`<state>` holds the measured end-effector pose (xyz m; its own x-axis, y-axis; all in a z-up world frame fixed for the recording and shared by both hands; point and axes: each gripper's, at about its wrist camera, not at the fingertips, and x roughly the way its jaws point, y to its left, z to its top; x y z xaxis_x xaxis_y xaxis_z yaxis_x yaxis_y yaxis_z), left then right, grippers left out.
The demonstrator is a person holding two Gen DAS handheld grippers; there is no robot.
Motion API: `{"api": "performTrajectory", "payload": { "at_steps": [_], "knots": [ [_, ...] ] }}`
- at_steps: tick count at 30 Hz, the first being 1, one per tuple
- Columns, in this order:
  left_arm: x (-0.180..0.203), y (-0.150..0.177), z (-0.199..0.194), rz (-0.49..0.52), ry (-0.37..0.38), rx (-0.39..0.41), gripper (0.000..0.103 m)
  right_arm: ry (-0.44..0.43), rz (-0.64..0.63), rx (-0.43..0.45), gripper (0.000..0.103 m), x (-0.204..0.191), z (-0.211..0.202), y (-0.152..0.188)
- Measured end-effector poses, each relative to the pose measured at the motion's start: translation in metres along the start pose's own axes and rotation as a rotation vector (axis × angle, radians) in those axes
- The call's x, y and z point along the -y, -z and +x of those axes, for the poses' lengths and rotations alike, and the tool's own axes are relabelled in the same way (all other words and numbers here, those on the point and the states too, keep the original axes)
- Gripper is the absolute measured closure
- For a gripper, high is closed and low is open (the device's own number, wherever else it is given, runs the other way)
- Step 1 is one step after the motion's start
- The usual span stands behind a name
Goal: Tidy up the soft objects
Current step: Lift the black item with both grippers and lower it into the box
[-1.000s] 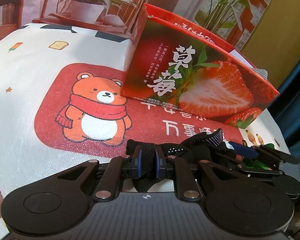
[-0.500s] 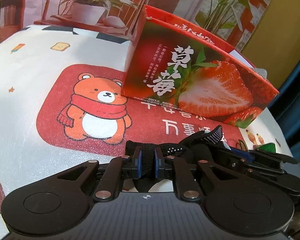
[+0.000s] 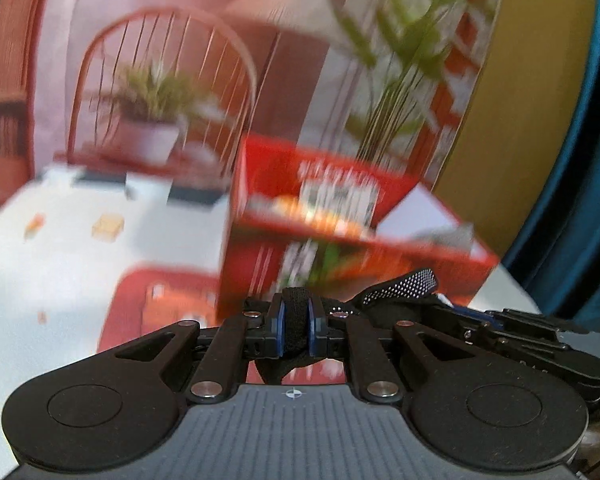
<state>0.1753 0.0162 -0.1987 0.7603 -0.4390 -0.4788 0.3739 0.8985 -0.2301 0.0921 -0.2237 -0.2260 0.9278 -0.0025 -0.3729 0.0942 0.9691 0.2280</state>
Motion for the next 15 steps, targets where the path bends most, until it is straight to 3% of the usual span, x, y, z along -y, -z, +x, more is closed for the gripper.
{"api": "performTrajectory", "payload": {
  "at_steps": [9,15],
  "knots": [
    [0.027,-0.067,0.006,0.033,0.025,0.126,0.091,0.016,-0.037,0.133,0.093,0.01,0.0,-0.07],
    [0.036,-0.095,0.049,0.028,0.005,0.096,0.091,0.088,-0.052,0.148,0.093,0.029,0.025,-0.104]
  ]
}}
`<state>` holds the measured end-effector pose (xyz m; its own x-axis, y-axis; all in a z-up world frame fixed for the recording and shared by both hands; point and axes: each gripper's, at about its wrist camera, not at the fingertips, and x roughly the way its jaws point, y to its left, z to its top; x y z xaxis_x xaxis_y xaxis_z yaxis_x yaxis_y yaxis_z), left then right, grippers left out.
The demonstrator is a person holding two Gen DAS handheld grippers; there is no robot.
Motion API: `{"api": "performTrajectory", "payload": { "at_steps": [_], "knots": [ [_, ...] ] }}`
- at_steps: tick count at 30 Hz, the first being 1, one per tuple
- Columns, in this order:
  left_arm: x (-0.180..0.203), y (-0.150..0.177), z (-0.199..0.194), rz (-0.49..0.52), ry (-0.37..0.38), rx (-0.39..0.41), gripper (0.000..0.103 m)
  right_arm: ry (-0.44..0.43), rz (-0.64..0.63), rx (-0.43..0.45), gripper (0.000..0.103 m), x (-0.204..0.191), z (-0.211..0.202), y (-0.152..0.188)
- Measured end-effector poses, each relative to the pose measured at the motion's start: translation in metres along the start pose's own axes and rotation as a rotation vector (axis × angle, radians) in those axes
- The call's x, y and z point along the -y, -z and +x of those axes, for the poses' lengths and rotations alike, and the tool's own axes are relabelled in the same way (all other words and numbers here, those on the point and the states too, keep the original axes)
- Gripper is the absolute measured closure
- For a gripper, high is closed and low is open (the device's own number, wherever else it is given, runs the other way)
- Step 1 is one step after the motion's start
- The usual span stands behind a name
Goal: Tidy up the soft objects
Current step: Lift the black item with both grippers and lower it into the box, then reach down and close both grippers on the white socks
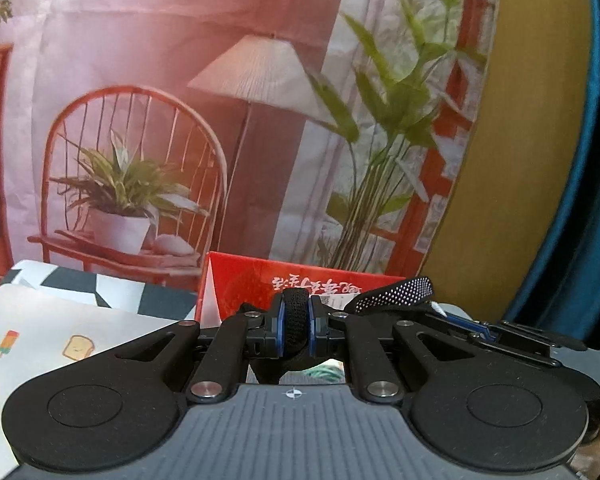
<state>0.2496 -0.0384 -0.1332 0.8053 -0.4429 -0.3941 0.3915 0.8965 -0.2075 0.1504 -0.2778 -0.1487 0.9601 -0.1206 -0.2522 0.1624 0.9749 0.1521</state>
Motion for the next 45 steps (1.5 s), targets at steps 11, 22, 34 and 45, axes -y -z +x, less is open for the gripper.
{"api": "performTrajectory", "payload": {
  "at_steps": [11,22,34,45],
  "knots": [
    [0.008,0.002,0.062,0.024,-0.065,-0.076,0.091,0.111,-0.084,0.009,0.093,0.022,0.044,0.001],
    [-0.002,0.014,0.095,0.073,-0.096,-0.18,0.083,0.132,-0.049,-0.106,0.081,0.034,0.068,0.024],
    [-0.001,0.021,0.05,0.14,-0.046,-0.178,0.049,0.109,-0.008,-0.116,0.072,0.026,0.034,0.03],
    [-0.01,0.066,-0.032,0.113,0.008,-0.197,0.038,0.065,0.048,-0.124,0.072,0.002,-0.028,0.053]
  ]
}}
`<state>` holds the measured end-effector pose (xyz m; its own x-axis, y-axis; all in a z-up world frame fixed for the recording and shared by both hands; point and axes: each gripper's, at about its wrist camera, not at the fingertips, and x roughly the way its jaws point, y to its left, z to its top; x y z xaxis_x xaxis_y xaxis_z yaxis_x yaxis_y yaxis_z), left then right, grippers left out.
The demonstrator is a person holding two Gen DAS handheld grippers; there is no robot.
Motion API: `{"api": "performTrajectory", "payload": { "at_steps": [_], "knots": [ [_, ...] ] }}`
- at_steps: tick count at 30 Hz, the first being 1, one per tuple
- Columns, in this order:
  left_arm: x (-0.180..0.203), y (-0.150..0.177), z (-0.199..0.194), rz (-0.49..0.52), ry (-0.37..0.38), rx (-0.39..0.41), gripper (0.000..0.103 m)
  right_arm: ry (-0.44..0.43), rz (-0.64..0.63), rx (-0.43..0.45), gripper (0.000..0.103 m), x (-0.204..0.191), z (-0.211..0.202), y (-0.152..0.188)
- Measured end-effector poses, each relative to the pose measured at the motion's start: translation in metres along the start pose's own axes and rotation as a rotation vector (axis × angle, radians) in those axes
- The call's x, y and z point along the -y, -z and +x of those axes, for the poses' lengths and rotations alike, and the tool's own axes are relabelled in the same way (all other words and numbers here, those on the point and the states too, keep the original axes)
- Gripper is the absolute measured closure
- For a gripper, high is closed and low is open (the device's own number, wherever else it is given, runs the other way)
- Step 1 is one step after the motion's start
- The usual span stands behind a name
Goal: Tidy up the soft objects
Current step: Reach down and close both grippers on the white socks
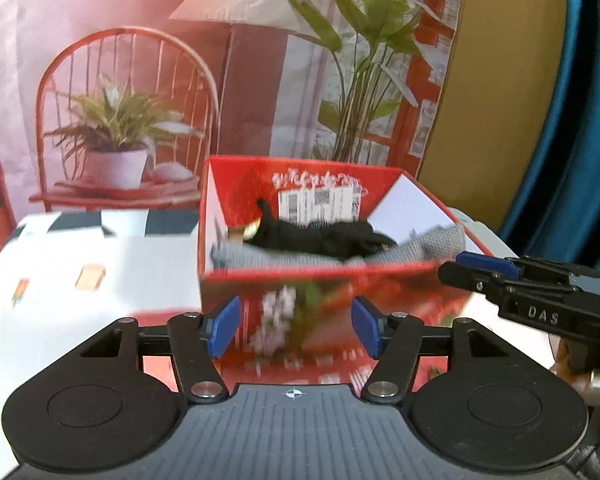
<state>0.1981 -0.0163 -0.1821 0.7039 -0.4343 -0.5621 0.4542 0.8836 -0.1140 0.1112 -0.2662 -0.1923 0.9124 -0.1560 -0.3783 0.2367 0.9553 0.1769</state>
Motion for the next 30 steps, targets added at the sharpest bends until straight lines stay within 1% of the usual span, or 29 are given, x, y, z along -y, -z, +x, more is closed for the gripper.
{"api": "performTrajectory", "payload": {
  "at_steps": [3,7,11,17,25,30],
  "knots": [
    [-0.002,0.022,-0.014,-0.007,-0.007,-0.008,0.037,-0.006,0.008,-0.016,0.072,-0.005,-0.014,0.012],
    [-0.01,0.052,-0.026,-0.053,-0.01,-0.032,0.035,-0.009,-0.002,-0.047,0.072,-0.014,-0.029,0.031],
    [-0.015,0.079,-0.029,-0.081,-0.03,-0.065,0.035,-0.017,-0.017,-0.081,0.072,-0.025,-0.043,0.051],
    [-0.018,0.108,-0.031,-0.117,-0.057,-0.102,0.034,-0.006,-0.01,-0.118,0.072,-0.032,-0.061,0.075],
    [-0.019,0.125,-0.03,-0.148,-0.062,-0.138,0.034,0.033,0.02,-0.202,0.072,-0.03,-0.078,0.097],
    [-0.019,0.129,-0.031,-0.153,-0.062,-0.142,0.034,0.071,0.048,-0.246,0.068,-0.022,-0.085,0.102]
  ]
}}
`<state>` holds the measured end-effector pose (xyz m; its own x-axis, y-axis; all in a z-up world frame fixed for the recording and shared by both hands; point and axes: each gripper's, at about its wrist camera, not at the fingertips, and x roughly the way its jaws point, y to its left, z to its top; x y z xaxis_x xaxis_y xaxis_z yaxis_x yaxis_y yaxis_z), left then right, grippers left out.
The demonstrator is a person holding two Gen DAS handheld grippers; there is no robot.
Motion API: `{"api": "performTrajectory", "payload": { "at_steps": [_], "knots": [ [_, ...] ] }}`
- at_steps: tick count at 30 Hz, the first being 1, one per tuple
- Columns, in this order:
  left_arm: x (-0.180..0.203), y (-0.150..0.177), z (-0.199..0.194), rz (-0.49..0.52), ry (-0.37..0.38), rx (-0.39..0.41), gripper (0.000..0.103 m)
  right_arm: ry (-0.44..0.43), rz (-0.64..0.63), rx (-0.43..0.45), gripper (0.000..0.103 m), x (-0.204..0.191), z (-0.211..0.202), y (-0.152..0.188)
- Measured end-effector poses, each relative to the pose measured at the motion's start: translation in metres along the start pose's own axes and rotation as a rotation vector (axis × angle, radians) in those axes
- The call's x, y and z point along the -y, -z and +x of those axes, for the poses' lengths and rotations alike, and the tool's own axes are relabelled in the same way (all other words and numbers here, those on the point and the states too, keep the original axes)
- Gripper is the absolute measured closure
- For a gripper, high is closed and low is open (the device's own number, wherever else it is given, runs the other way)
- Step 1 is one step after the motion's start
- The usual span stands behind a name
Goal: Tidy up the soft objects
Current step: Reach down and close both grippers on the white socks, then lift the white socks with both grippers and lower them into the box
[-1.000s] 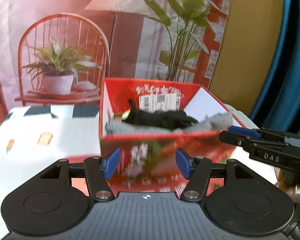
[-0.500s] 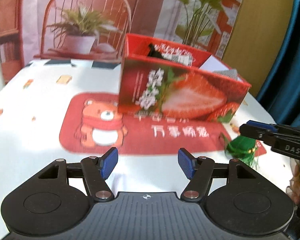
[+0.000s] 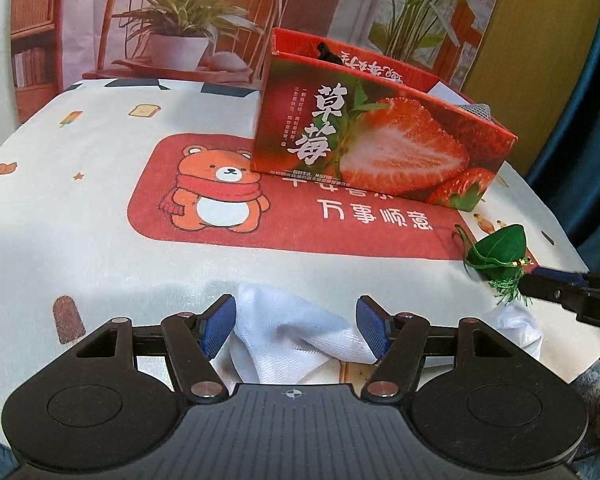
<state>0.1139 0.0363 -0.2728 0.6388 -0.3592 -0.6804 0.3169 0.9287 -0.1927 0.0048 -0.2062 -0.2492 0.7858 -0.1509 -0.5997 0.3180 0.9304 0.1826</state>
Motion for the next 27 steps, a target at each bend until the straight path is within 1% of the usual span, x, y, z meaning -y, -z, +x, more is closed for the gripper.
{"api": "performTrajectory", "payload": {
  "at_steps": [3,7,8,14,17,19,22,25,27],
  "knots": [
    [-0.002,0.001,0.001,-0.01,0.004,-0.004,0.036,0.016,0.017,-0.035,0.067,0.005,-0.001,0.006],
    [-0.006,0.003,0.004,-0.032,0.0,-0.022,0.038,0.019,0.036,-0.076,0.061,0.01,-0.003,0.015],
    [-0.007,0.004,0.005,-0.039,0.001,-0.025,0.04,0.018,0.036,-0.084,0.06,0.01,-0.003,0.016],
    [-0.008,0.003,0.006,-0.054,-0.012,-0.025,0.049,0.027,0.043,-0.132,0.058,0.012,-0.001,0.023],
    [-0.009,0.004,0.006,-0.059,-0.015,-0.023,0.05,0.02,0.051,-0.144,0.058,0.014,0.003,0.024],
    [-0.009,0.004,0.007,-0.064,-0.026,-0.023,0.052,0.009,0.031,-0.154,0.058,0.01,0.007,0.024],
    [-0.012,0.004,0.008,-0.081,-0.046,-0.021,0.056,-0.023,0.01,-0.174,0.059,0.004,0.013,0.024],
    [-0.017,0.003,0.008,-0.111,-0.065,-0.017,0.058,-0.044,-0.021,-0.178,0.064,-0.003,0.019,0.02],
    [-0.02,0.003,0.008,-0.129,-0.076,-0.013,0.06,-0.057,-0.041,-0.184,0.066,-0.007,0.026,0.019]
  ]
}}
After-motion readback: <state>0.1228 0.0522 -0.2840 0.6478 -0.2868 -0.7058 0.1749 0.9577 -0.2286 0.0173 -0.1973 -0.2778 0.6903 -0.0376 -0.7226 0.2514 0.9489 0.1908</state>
